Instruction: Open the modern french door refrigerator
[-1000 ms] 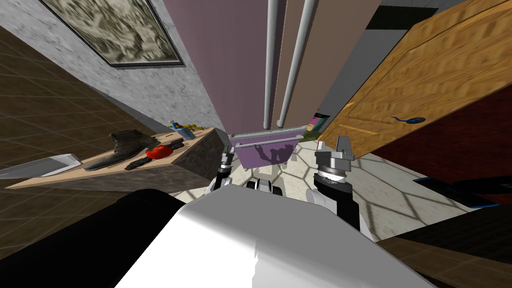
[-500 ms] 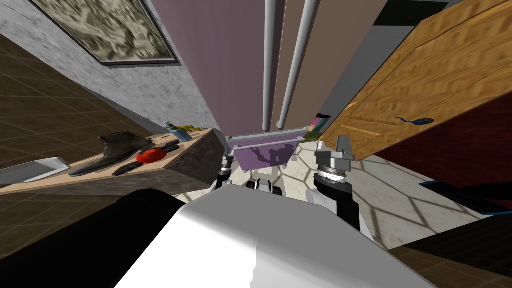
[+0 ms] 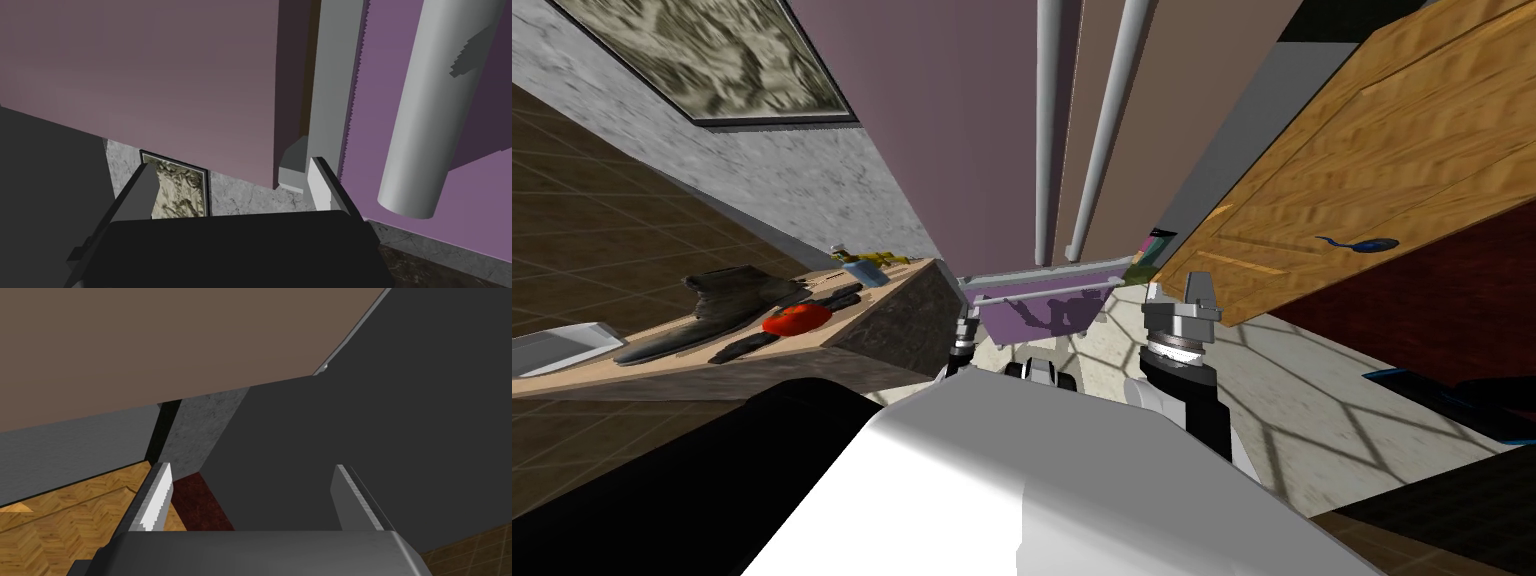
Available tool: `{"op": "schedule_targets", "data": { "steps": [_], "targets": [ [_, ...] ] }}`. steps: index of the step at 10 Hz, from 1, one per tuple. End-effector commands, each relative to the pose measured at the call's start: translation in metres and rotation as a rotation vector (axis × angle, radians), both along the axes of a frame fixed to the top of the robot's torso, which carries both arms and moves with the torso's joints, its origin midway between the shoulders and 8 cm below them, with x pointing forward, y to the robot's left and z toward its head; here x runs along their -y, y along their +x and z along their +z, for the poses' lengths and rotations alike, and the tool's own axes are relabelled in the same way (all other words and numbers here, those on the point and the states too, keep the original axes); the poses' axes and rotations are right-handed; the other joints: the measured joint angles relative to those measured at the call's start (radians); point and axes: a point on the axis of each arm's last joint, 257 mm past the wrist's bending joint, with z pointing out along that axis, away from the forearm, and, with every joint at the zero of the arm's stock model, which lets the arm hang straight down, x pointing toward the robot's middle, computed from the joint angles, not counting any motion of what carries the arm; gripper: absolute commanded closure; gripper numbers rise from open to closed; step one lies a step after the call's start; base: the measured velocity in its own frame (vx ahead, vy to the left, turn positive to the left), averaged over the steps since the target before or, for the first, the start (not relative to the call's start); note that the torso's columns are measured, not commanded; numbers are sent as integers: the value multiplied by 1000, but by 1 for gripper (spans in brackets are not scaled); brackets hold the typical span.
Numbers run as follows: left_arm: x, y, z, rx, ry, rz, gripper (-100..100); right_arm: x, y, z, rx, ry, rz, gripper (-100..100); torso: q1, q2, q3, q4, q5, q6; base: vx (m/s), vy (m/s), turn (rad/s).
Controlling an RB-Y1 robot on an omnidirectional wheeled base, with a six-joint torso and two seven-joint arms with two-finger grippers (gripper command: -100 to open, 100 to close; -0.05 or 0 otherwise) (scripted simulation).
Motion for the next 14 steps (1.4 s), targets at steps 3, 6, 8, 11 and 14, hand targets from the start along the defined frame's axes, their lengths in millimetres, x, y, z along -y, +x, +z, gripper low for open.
{"op": "schedule_targets", "data": {
  "steps": [3,6,8,11,14],
  "targets": [
    [-12,-11,-31,-29,-27,19,-100,0,0,0,0,0,0,0,0,-1,-1,0,0,0,94,-8,5],
    [-21,-21,-53,-52,-44,34,-100,0,0,0,0,0,0,0,1,-1,0,0,0,0,112,-12,5],
    [-27,-29,-69,-66,-60,48,-100,0,0,0,0,0,0,0,-1,-1,0,0,0,0,116,-30,8],
    [-33,-43,-92,-86,-95,76,-100,0,0,0,0,0,0,0,5,-7,-3,-2,2,3,103,-27,11],
    [-34,-56,-113,-101,-142,109,-100,0,0,0,0,0,0,0,2,-3,-2,-1,1,0,124,3,1]
  ]
}}
